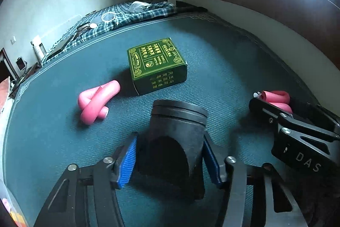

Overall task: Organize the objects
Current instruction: 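Carry the black cone and pink tube in both tools over the clear bowl, then open both tools to drop the black cone and pink tube into the bowl, then move both open tools toward the pink roller and green box, then grasp the pink foam roller with the left tool while the right tool grasps the green box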

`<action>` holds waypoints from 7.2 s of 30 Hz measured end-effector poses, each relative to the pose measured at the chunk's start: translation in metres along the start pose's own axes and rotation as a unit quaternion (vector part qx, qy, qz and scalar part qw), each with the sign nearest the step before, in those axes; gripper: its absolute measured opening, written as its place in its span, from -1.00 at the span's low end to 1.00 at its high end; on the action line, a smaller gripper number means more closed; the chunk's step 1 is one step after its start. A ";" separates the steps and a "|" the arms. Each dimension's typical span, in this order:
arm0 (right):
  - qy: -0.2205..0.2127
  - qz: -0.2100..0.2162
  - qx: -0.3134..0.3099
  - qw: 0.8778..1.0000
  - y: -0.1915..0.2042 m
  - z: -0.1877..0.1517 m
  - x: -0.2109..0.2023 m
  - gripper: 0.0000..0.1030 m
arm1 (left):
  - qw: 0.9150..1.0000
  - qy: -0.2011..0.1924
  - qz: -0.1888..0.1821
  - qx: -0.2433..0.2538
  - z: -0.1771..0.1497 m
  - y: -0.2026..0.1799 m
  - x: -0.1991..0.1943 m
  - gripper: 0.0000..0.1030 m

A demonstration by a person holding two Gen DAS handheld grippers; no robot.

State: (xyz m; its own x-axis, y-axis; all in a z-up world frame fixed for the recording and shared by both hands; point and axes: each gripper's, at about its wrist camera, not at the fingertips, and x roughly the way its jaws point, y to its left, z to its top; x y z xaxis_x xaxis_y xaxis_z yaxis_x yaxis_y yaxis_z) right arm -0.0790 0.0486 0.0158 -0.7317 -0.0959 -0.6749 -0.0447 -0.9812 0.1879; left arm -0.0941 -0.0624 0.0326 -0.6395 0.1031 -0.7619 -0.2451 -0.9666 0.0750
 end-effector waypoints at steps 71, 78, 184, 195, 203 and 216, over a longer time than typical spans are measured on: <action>0.026 0.230 -0.194 0.953 0.324 -0.079 -0.068 0.30 | 0.946 -0.077 0.162 -0.271 -0.187 0.294 -0.200 0.22; 0.038 0.254 -0.219 0.941 0.363 -0.092 -0.071 0.31 | 0.941 -0.089 0.171 -0.277 -0.198 0.305 -0.212 0.35; 0.013 0.037 -0.058 0.998 0.116 0.048 0.048 0.65 | 0.989 -0.044 0.070 -0.120 -0.017 0.148 -0.082 0.84; 0.026 0.027 -0.078 0.996 0.112 0.049 0.078 0.36 | 0.989 -0.016 0.060 -0.137 -0.013 0.150 -0.047 0.84; 0.027 0.045 -0.067 0.996 0.083 0.039 0.061 0.35 | 0.989 -0.004 0.036 -0.143 -0.005 0.136 -0.023 0.84; 0.020 0.071 -0.039 0.996 0.054 0.014 0.036 0.36 | 0.991 -0.005 0.029 -0.132 0.024 0.111 0.013 0.83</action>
State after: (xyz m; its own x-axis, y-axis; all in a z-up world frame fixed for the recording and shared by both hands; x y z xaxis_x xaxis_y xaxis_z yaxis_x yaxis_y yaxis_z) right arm -0.1173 -0.0052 0.0117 -0.6996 -0.2404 -0.6729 0.1127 -0.9671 0.2283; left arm -0.1471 -0.1623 0.0466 -0.6539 0.0470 -0.7551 -0.0102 -0.9985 -0.0534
